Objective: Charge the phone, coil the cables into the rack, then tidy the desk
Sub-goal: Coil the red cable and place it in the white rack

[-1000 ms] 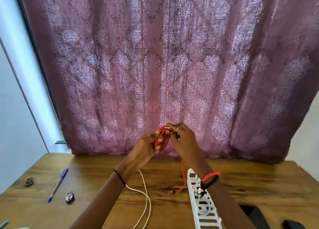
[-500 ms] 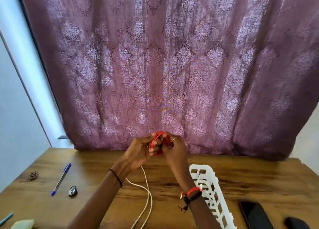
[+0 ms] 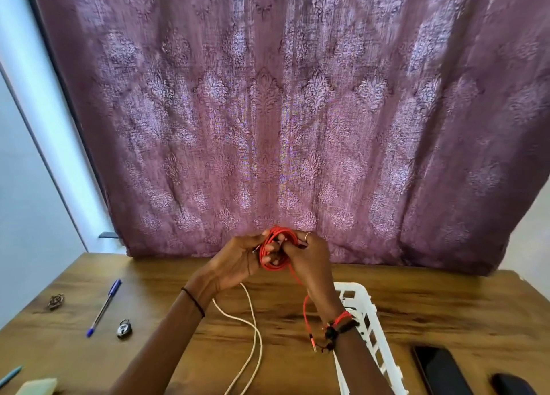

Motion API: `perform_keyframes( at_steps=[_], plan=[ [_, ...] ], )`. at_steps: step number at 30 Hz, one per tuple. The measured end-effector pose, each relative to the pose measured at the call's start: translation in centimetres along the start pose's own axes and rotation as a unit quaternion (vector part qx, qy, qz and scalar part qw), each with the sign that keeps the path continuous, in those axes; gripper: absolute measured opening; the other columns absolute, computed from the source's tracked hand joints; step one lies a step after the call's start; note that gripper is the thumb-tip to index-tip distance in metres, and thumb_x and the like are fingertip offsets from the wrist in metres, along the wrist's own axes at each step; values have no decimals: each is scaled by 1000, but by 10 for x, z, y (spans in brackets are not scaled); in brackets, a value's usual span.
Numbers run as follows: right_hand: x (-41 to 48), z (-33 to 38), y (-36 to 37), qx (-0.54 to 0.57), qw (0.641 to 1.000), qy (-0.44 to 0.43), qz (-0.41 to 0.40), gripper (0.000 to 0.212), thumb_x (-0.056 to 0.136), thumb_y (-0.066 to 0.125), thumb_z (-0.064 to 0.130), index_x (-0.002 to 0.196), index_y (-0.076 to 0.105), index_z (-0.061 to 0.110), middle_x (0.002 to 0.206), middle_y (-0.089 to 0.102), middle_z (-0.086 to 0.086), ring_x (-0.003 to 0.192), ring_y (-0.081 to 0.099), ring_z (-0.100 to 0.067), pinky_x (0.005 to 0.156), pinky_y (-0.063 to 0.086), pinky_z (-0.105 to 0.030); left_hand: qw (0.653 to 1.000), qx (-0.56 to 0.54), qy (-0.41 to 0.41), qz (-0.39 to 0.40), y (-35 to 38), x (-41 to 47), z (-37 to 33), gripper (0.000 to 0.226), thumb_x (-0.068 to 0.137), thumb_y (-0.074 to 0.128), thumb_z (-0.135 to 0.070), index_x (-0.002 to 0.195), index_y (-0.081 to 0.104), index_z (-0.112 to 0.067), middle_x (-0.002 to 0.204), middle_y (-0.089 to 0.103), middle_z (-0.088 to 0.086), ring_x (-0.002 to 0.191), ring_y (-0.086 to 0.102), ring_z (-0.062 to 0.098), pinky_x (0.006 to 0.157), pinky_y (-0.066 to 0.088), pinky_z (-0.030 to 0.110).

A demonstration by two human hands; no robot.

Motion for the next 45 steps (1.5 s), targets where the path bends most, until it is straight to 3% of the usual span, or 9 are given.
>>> perform_keyframes(
  at_steps=[4,11,14,22,27,31,35,39,45],
  plan=[
    [0,4,-5,-4,1000,1,19,4,79,69,14,77,72,16,63,65,11,56,57,7,62,46,-19,1000,-3,1,-18,-5,1,-2,32,83,42,-11,83,73,-2,62,52,3,51,48,10,53,47,18],
    [4,-2,-1,125,984,122,42,20,77,66,0,80,60,18,74,64,0,69,61,-14,61,49,-22,1000,-3,-9,-12,-20,3,-2,27,86,45,-14,95,66,1,65,52,3,50,46,10,51,45,17],
    [3,-2,0,229,948,201,89,28,76,60,-10,80,54,16,70,61,-2,61,56,-13,51,40,-20,1000,28,8,11,-26,3,-4,17,87,54,-19,93,66,-9,68,51,2,51,45,10,58,47,22],
    [2,-8,0,470,809,303,182,22,58,50,-1,57,67,13,64,69,-6,59,66,-21,70,45,-32,999,41,6,21,-16,2,-9,39,91,40,-13,126,52,-2,66,50,1,51,44,9,58,49,21],
    [8,-8,-4,387,876,224,179,31,77,48,-9,83,57,20,71,69,5,57,62,-11,52,45,-21,999,26,30,0,-14,2,-7,33,88,43,-16,102,72,-9,64,53,0,49,45,7,57,47,20],
    [3,-7,-4,243,943,131,185,24,76,72,15,90,55,24,76,66,5,64,55,-9,55,40,-20,998,34,41,-16,-11,1,-7,32,88,43,-16,85,76,-14,63,52,0,48,45,7,56,46,21],
    [4,-7,-7,152,987,-1,58,39,64,73,40,98,58,27,81,62,10,71,55,-1,63,44,-15,998,31,43,-31,-13,5,-7,23,86,46,-16,89,67,-7,64,52,3,48,45,9,54,44,21],
    [2,0,-10,116,982,-144,34,17,76,61,36,87,65,24,87,66,8,80,61,-1,74,44,-13,998,34,51,-31,-14,8,-8,27,86,45,-16,95,68,-8,63,52,2,47,44,8,54,46,22],
    [7,6,-16,172,983,-68,12,22,94,52,21,82,66,10,63,71,3,56,61,-6,58,49,-16,993,105,47,5,-9,8,-10,31,89,43,-16,109,65,-7,63,50,-2,51,43,6,54,40,16]
  ],
)
Point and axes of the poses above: each hand's wrist, its own x-axis towards the middle knuckle, its own y-axis out of the palm, z = x × y, the point moved 2 cm from there along x, towards the middle knuckle
